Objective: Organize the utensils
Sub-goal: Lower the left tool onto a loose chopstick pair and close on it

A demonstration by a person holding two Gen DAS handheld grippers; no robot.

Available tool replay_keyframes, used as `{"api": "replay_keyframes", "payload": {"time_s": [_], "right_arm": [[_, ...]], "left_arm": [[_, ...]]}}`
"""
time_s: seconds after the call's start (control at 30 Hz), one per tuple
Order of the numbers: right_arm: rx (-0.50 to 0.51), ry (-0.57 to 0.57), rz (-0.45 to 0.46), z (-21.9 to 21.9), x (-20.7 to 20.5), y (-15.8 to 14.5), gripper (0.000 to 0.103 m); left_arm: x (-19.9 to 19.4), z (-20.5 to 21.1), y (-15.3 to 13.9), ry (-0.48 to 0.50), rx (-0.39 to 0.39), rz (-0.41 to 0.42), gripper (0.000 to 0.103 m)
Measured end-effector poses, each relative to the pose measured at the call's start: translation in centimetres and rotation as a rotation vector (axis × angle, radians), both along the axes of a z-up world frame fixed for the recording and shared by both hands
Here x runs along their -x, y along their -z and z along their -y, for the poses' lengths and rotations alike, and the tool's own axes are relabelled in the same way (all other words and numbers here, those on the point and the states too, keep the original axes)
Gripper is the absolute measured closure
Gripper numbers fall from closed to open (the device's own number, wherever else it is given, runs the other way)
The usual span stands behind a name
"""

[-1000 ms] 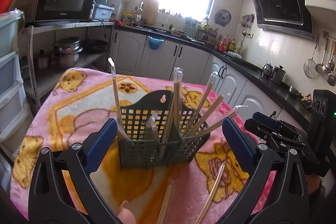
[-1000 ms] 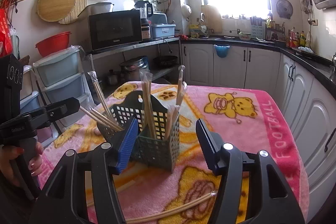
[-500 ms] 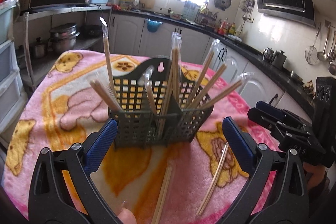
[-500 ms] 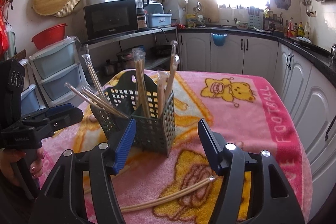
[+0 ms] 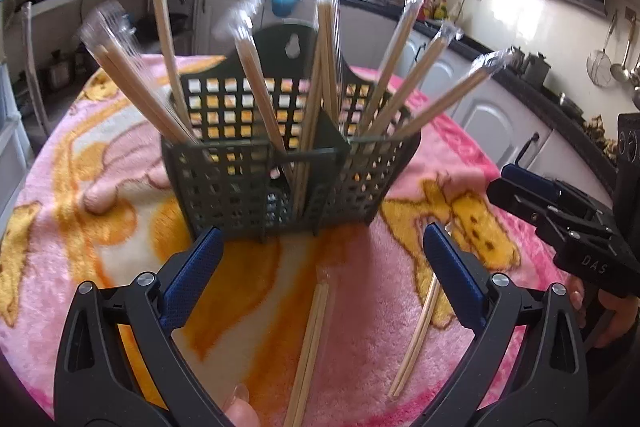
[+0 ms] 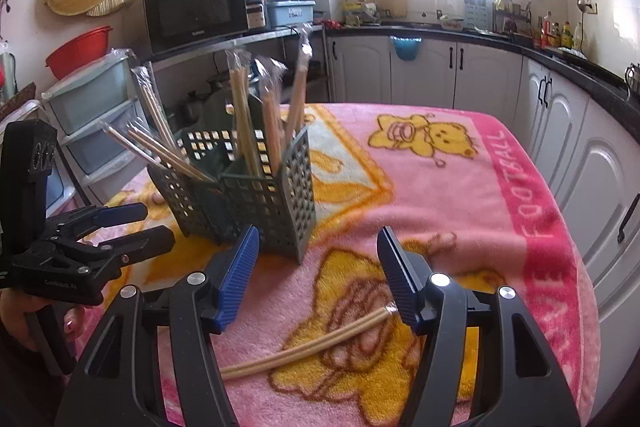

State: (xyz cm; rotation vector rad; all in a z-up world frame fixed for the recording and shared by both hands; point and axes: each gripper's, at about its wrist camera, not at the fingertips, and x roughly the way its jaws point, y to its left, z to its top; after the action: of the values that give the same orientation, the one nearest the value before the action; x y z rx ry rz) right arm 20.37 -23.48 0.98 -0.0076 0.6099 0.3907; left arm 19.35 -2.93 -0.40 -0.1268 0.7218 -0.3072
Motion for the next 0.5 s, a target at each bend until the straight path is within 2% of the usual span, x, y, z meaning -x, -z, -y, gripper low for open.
{"api": "replay_keyframes", "payload": {"time_s": [0.13,0.4,0.5], "right_arm": [[0.002,0.019,-0.026,0.6,-0.3,0.7,0.044],[0.014,0.052,-0.084,1.9,-1.0,2.6,0.044],[0.022,0.061,-0.113,2.1,-1.3,3.4,0.044]], "left_arm": [[-0.8,0.4,1.3,0.013,-0.017,-0.048,0.011],[-1.8,2.3,3.4,0.072,-0.064,-0.115,0.036],[-2.2,3.0,4.2,0.093,-0.079,-0.138,0.042]]}}
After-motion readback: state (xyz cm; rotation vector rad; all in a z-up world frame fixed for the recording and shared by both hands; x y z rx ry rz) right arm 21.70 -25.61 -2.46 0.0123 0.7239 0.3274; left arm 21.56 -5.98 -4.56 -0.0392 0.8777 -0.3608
